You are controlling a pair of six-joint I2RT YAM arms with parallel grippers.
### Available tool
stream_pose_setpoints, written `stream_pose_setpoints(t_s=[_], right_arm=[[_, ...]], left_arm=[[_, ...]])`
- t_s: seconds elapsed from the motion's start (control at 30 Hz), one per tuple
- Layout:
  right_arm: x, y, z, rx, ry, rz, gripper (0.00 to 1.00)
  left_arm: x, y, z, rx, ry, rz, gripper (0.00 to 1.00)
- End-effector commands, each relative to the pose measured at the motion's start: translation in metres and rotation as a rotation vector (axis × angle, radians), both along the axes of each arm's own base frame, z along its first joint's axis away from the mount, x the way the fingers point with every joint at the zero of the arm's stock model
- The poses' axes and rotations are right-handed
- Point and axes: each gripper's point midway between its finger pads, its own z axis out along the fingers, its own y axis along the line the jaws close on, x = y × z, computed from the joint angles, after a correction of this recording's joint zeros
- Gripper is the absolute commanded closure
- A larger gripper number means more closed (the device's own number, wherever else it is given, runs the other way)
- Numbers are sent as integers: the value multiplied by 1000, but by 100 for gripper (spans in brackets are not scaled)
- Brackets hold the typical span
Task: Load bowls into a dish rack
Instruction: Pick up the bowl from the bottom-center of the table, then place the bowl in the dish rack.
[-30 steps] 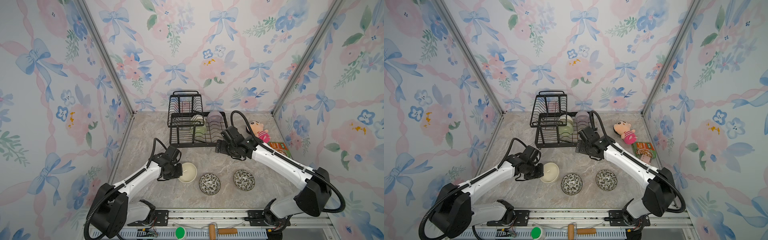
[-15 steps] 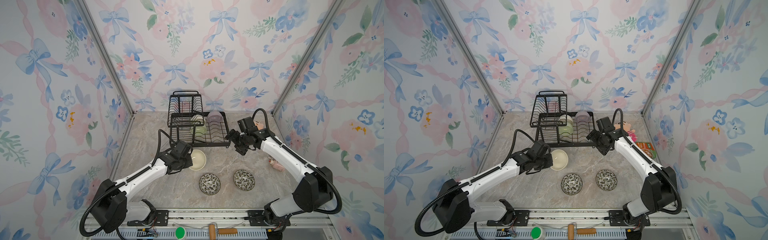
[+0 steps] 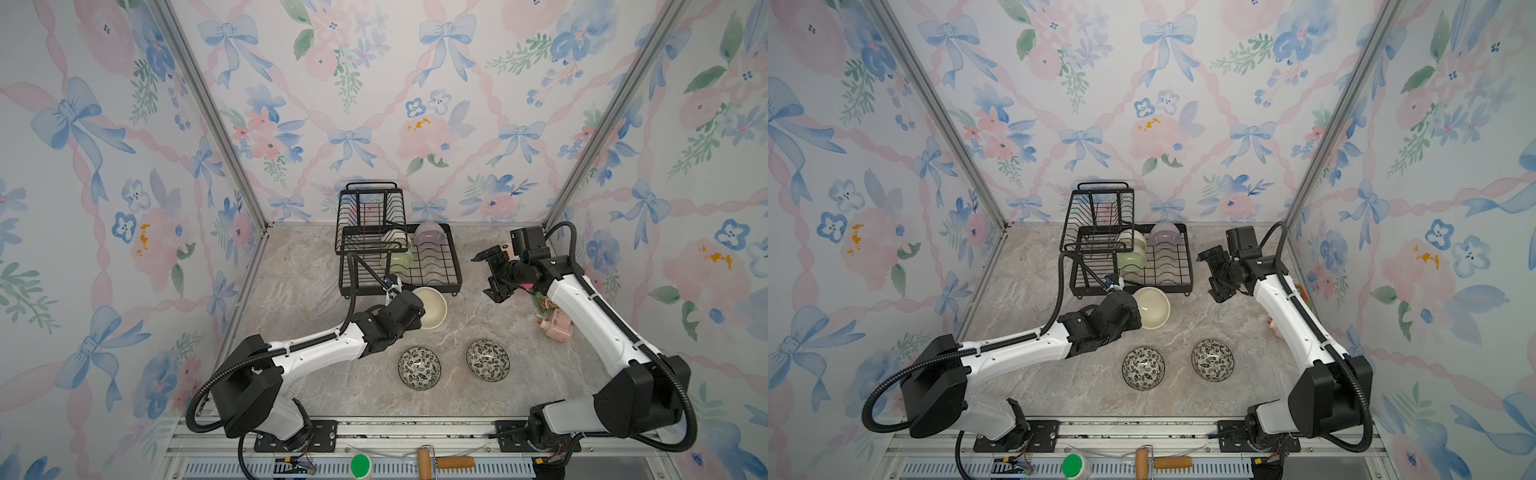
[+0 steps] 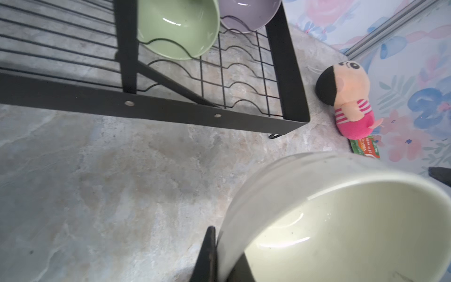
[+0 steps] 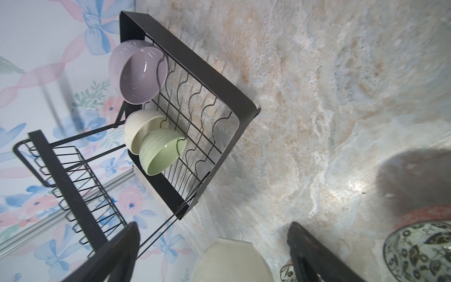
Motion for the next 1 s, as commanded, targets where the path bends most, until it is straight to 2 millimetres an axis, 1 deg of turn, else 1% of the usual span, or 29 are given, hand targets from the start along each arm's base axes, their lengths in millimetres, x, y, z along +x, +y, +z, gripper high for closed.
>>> stream_pose_setpoints(t_s=[0.0, 0.1, 0.23, 0.37, 0.5, 0.63, 0.7, 0.83, 0.9, 0.97], right_arm=[[-5, -5, 19, 93, -17, -114, 4], [-8, -9, 29, 156, -38, -187, 4], [-15, -18, 40, 220, -79, -288, 4], [-24, -25, 50, 243, -96, -341, 4], [-32, -27, 61, 259, -108, -367, 4], [-39, -24, 61, 281, -111, -394, 4], [-39, -19, 63, 290, -118, -396, 4], [-35, -3, 68, 292, -140, -385, 4], [-30, 6, 72, 288, -159, -377, 4], [-26, 13, 72, 278, -172, -383, 4]], left_arm=[[25, -30, 46, -104, -183, 9, 100], [33, -48, 49, -102, -229, -24, 100], [44, -70, 59, -106, -283, -52, 100], [53, -82, 62, -86, -314, -44, 100], [58, -89, 66, -63, -341, -55, 100], [61, -92, 70, -37, -368, -44, 100], [64, -93, 73, -35, -376, -37, 100], [65, -99, 78, -29, -391, -44, 100], [66, -99, 81, -24, -401, -38, 100], [66, -98, 83, -25, -405, -31, 100]])
